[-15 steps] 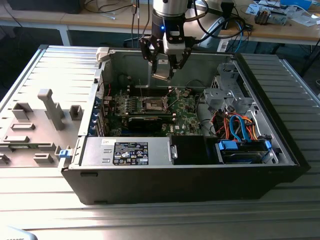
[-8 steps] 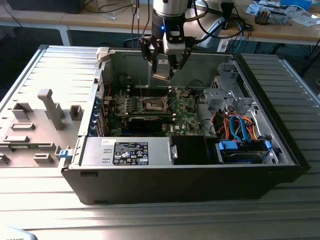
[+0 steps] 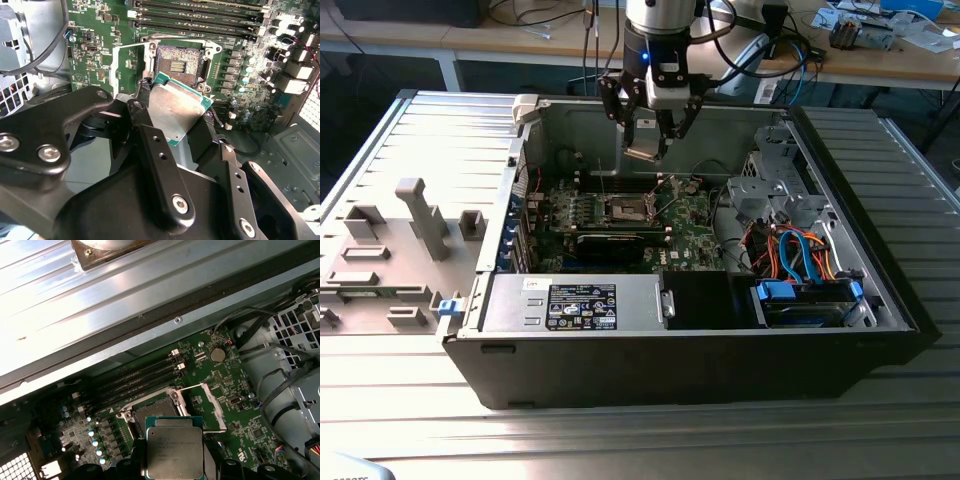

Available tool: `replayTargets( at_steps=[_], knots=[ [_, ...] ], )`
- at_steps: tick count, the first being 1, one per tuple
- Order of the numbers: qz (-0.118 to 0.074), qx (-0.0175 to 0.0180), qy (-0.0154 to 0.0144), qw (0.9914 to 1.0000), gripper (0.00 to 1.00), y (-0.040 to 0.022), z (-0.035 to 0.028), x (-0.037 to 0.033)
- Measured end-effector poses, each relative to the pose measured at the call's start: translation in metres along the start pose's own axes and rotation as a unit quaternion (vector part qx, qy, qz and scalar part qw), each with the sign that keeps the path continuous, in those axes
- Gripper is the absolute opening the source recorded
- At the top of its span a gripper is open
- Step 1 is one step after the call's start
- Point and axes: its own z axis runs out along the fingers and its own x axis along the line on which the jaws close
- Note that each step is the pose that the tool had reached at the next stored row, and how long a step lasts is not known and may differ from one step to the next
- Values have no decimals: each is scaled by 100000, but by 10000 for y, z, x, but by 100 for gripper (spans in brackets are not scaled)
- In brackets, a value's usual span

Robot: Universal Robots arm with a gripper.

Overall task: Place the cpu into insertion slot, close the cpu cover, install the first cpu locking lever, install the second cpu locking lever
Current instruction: 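Place the cpu into insertion slot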

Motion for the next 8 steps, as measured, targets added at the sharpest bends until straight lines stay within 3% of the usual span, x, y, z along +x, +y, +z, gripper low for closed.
replayTargets(
  at_steps=[8],
  knots=[
    [747, -7, -8, 99997, 54, 0, 4, 0]
  ],
)
